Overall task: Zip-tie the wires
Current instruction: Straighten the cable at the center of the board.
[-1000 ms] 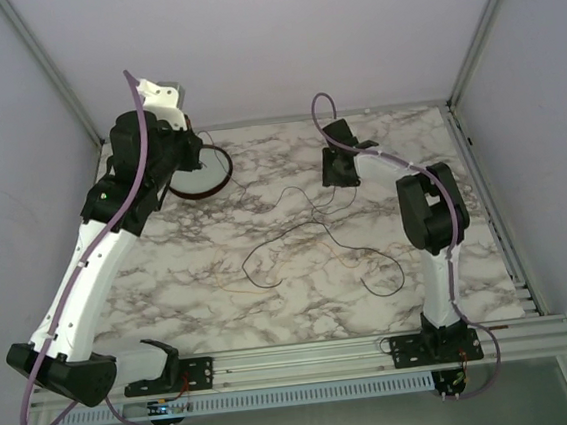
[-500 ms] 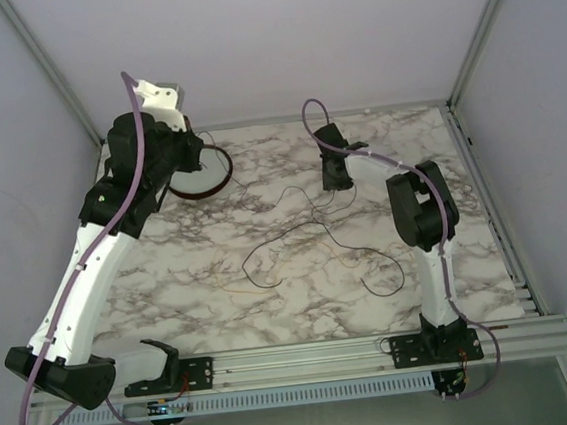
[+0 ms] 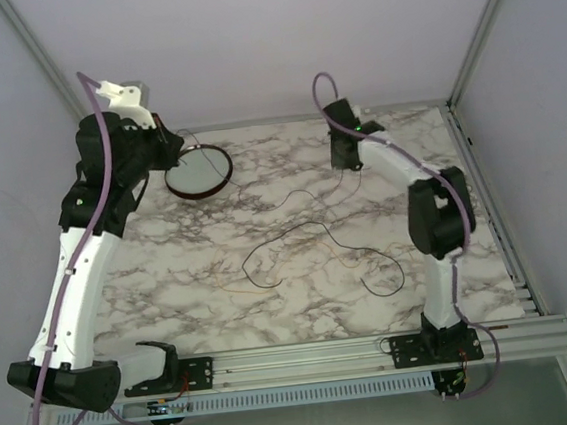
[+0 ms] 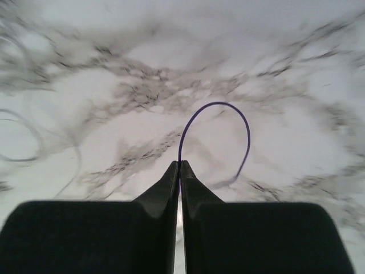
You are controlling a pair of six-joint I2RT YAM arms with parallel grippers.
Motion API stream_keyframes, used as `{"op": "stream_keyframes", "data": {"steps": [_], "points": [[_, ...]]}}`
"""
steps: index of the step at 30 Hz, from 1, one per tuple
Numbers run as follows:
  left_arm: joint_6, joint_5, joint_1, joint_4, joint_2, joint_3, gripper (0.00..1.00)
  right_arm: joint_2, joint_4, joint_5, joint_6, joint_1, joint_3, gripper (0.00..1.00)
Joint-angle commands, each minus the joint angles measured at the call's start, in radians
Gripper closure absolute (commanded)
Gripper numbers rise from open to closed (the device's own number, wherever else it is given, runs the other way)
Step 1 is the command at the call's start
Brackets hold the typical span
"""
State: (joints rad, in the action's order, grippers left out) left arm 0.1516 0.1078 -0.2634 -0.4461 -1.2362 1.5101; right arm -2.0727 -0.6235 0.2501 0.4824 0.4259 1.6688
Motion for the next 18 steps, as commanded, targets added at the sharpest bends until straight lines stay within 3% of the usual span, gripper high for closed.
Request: {"op": "stream_keyframes", "data": {"steps": [1, 4, 8, 13, 18], "points": [[0.044, 0.120, 0.056, 0.038, -0.007, 0.066, 1.00, 0.252, -0.031, -0.005, -0.021, -0.037, 0.100, 1.00], [0.062, 0.156, 0.078, 0.047, -0.016, 0.057, 1.00, 0.395, -0.033, -0.055, -0.018, -0.054, 0.063, 1.00], [0.061, 0.078, 0.101, 0.009, -0.007, 0.021, 1.00, 0.530, -0.141, -0.163, -0.033, -0.094, 0.018, 1.00], [0.042, 0.032, 0.163, -0.053, 0.000, 0.015, 1.00, 0.673, -0.406, -0.092, -0.078, -0.136, -0.005, 1.00], [0.029, 0.039, 0.215, -0.115, -0.016, -0.014, 1.00, 0.838, -0.486, -0.093, -0.094, -0.238, -0.074, 1.00]]}}
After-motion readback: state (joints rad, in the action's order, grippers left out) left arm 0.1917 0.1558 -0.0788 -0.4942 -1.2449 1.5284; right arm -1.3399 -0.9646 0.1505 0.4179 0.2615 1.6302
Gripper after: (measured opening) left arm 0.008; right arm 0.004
